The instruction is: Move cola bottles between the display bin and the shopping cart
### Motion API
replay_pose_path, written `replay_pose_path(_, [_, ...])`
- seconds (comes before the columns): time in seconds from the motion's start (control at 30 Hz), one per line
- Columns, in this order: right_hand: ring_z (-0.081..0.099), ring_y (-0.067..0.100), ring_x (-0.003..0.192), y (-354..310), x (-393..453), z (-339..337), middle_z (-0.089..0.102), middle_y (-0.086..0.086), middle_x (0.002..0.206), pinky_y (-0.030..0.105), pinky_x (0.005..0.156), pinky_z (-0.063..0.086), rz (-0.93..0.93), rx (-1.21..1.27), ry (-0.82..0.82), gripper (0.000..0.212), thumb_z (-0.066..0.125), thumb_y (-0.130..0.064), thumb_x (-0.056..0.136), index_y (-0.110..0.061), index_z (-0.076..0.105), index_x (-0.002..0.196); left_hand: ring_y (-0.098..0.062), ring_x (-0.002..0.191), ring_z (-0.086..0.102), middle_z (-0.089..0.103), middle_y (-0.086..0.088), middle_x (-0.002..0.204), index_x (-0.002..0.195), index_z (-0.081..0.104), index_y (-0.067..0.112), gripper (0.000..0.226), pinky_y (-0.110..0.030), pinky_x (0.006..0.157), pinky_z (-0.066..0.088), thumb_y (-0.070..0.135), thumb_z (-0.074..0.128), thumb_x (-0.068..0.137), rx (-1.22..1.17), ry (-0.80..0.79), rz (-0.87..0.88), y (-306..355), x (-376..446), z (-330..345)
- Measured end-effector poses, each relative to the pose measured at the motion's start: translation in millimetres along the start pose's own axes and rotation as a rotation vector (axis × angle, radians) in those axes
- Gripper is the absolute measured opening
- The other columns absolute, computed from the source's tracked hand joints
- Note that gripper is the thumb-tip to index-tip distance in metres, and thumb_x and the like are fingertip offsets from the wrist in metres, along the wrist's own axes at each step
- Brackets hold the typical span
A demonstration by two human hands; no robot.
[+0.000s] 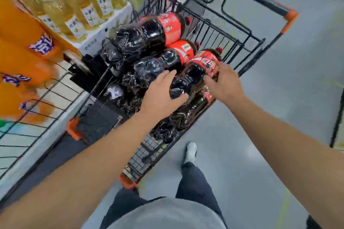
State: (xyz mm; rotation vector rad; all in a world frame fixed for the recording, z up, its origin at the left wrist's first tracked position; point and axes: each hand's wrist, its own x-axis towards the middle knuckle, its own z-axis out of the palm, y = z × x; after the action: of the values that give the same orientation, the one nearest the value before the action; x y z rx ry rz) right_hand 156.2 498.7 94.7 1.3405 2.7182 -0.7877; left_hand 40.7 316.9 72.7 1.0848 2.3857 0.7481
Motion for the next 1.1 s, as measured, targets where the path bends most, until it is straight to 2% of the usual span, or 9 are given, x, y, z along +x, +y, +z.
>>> replay_pose_path(0.1, [0.057, 0.041, 0.115, 18, 31, -5, 0.062, 0.023, 0.120, 0.046, 0.096, 0.047, -0.021, 0.120, -0.031, 0.043, 0.062, -0.036, 0.099, 0.000, 0.058, 0.122, -0.022, 0.147, 0.030, 0.031, -0.002, 0.161, 0.155, 0.032, 0.022, 0.087, -0.035, 0.118, 0.025, 0.055, 0.070, 0.084, 0.016, 0.051, -0.101, 20, 4, 20])
replay_pose_path(0.3, [0.053, 0.034, 0.135, 38, 77, -4, 0.054, 0.016, 0.147, 0.043, 0.114, 0.043, 0.054, 0.277, -0.155, 0.081, 0.065, -0.055, 0.089, -0.006, 0.044, 0.150, -0.024, 0.146, 0.030, 0.033, -0.006, 0.159, 0.152, 0.039, 0.019, 0.090, -0.037, 0.120, 0.025, 0.054, 0.077, 0.078, 0.047, 0.160, -0.248, 29, 8, 41])
replay_pose_path(0.43, [0.055, 0.027, 0.129, 46, 96, -3, 0.055, 0.008, 0.142, 0.043, 0.111, 0.046, 0.094, 0.420, -0.189, 0.069, 0.067, -0.051, 0.093, -0.010, 0.046, 0.144, -0.025, 0.147, 0.027, 0.032, -0.008, 0.159, 0.151, 0.039, 0.020, 0.090, -0.035, 0.121, 0.020, 0.049, 0.080, 0.077, 0.027, 0.225, -0.273, 31, 5, 52])
replay_pose_path(0.63, [0.061, 0.022, 0.112, 50, 124, 4, 0.060, -0.001, 0.127, 0.036, 0.095, 0.049, 0.257, 0.629, -0.333, 0.081, 0.068, -0.062, 0.084, -0.018, 0.042, 0.146, -0.025, 0.149, 0.021, 0.024, -0.007, 0.162, 0.153, 0.036, 0.032, 0.091, -0.041, 0.121, 0.023, 0.045, 0.083, 0.076, -0.015, 0.327, -0.390, 40, 2, 68])
replay_pose_path(0.73, [0.066, 0.025, 0.113, 53, 141, 11, 0.064, 0.002, 0.129, 0.047, 0.104, 0.052, 0.395, 0.824, -0.419, 0.107, 0.075, -0.071, 0.061, -0.021, 0.038, 0.148, -0.022, 0.148, 0.026, 0.018, -0.001, 0.164, 0.152, 0.031, 0.041, 0.097, -0.043, 0.117, 0.033, 0.048, 0.085, 0.072, -0.058, 0.332, -0.469, 44, 2, 73])
replay_pose_path(0.83, [0.074, 0.026, 0.102, 53, 156, 16, 0.072, 0.006, 0.116, 0.051, 0.097, 0.057, 0.493, 1.001, -0.473, 0.081, 0.082, -0.059, 0.074, -0.018, 0.046, 0.133, -0.013, 0.132, 0.039, 0.014, 0.003, 0.162, 0.152, 0.030, 0.041, 0.104, -0.031, 0.107, 0.038, 0.045, 0.090, 0.067, -0.132, 0.363, -0.537, 53, 7, 75])
replay_pose_path(0.9, [0.076, 0.028, 0.097, 53, 163, 21, 0.077, 0.008, 0.108, 0.051, 0.092, 0.060, 0.505, 1.072, -0.529, 0.061, 0.084, -0.053, 0.078, -0.018, 0.054, 0.117, -0.004, 0.121, 0.036, 0.017, 0.004, 0.159, 0.152, 0.032, 0.039, 0.105, -0.023, 0.103, 0.033, 0.040, 0.092, 0.065, -0.174, 0.410, -0.569, 56, 11, 77])
replay_pose_path(1.0, [0.077, 0.030, 0.097, 54, 167, 26, 0.078, 0.011, 0.110, 0.055, 0.088, 0.061, 0.506, 1.131, -0.588, 0.070, 0.090, -0.049, 0.072, -0.014, 0.061, 0.126, 0.002, 0.119, 0.031, 0.021, 0.004, 0.157, 0.150, 0.035, 0.037, 0.104, -0.019, 0.101, 0.030, 0.035, 0.094, 0.064, -0.194, 0.440, -0.588, 58, 13, 80])
replay_pose_path(1.1, [0.077, 0.029, 0.095, 54, 168, 29, 0.078, 0.012, 0.108, 0.050, 0.082, 0.063, 0.535, 1.155, -0.530, 0.046, 0.087, -0.039, 0.080, -0.020, 0.057, 0.109, 0.004, 0.116, 0.030, 0.021, 0.003, 0.156, 0.149, 0.037, 0.036, 0.102, -0.018, 0.101, 0.030, 0.033, 0.093, 0.064, -0.181, 0.446, -0.604, 59, 14, 81])
